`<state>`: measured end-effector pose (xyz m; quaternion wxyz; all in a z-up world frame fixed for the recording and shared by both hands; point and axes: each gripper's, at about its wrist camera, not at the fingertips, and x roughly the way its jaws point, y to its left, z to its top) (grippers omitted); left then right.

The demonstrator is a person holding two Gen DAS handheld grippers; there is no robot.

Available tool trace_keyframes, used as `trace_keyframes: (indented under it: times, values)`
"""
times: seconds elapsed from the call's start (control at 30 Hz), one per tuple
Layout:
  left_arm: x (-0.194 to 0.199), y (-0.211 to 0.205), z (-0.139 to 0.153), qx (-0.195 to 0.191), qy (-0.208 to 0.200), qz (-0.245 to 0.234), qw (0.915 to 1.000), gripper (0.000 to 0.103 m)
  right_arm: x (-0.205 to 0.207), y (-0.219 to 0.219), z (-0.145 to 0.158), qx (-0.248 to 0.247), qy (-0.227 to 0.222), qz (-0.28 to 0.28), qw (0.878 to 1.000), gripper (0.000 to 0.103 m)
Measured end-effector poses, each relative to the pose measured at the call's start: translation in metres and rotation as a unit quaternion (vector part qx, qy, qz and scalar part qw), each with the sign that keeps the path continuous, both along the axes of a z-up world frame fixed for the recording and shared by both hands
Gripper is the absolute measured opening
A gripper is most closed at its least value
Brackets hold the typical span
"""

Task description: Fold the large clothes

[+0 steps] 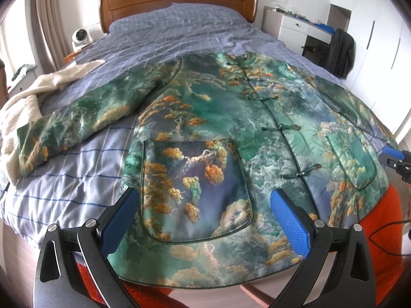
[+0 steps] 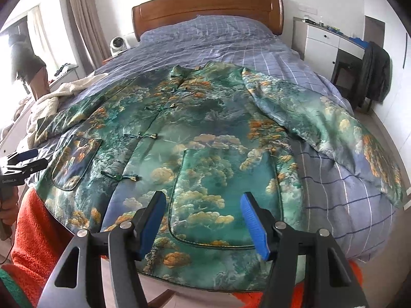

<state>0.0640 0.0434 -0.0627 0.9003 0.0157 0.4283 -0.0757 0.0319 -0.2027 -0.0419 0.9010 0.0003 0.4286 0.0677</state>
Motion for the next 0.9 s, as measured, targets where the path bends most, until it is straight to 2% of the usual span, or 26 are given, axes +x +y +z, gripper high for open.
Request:
trace_keyframes:
  times: [0.4, 0.9]
  values:
    - [0.000, -0.015, 0.006, 0.032, -0.012, -0.019, 0.9992, 0.102, 0.004, -0.005, -0.004, 0.014, 0.003, -0.008, 1.000, 0.062]
    - [0.002, -0.020, 0.012, 0.022, -0.017, -0.023, 0.9994, 0.102, 0.003, -0.023, 0.000, 0.022, 0.000, -0.035, 0.999, 0.062]
